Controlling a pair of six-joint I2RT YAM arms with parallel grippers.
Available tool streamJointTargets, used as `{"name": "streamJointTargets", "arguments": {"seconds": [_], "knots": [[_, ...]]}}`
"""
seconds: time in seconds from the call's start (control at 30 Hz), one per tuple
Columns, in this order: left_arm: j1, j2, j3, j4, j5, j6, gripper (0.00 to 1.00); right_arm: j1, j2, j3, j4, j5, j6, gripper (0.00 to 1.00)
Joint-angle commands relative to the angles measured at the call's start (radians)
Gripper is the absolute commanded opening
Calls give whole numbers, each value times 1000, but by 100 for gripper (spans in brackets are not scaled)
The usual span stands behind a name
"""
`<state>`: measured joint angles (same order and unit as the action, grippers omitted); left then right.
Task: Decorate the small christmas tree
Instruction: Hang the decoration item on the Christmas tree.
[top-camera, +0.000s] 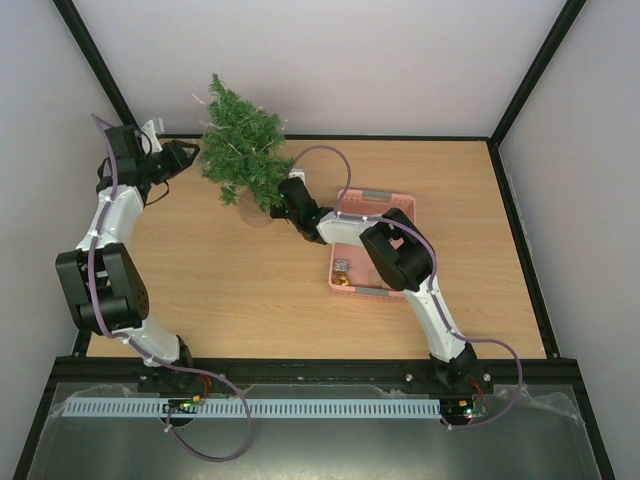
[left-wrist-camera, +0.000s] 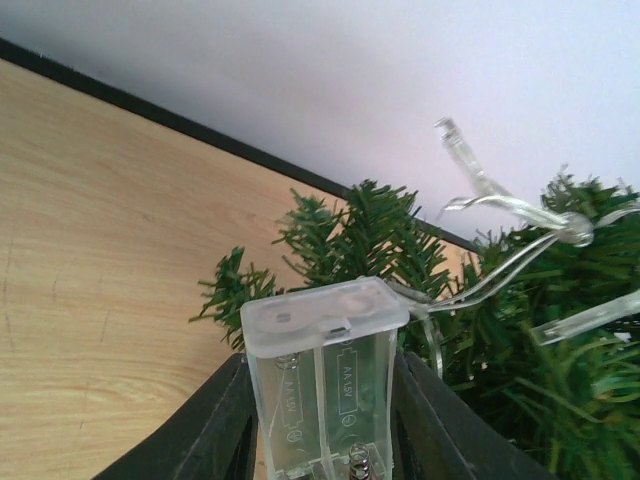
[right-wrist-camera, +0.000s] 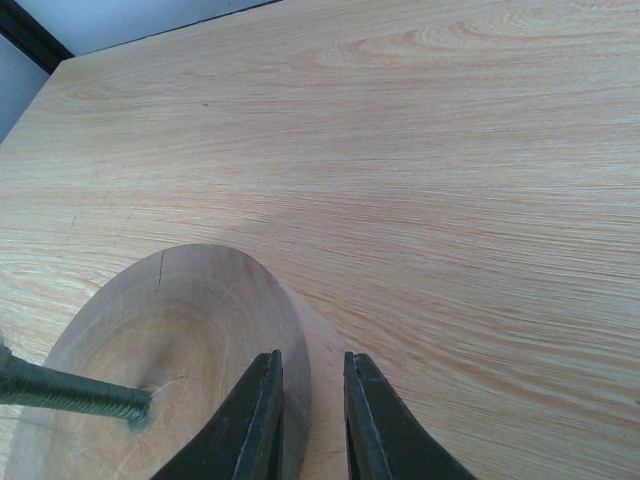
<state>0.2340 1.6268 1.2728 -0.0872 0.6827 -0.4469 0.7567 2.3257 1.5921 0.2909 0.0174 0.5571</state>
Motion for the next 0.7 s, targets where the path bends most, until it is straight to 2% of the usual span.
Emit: {"name": "streamJointTargets", "arguments": {"seconds": [0.0,0.2,0.67], "knots": [[-4,6,63,-19,42,46,34,-12,29,12,-46,44,-50,16],[-18,-20,58,-28,3,95,35,-17,28,7,-50,46,-66,16],[-19,97,120,-75,-63,117,36,-17,19,-6,-45,40,-92,16]]}}
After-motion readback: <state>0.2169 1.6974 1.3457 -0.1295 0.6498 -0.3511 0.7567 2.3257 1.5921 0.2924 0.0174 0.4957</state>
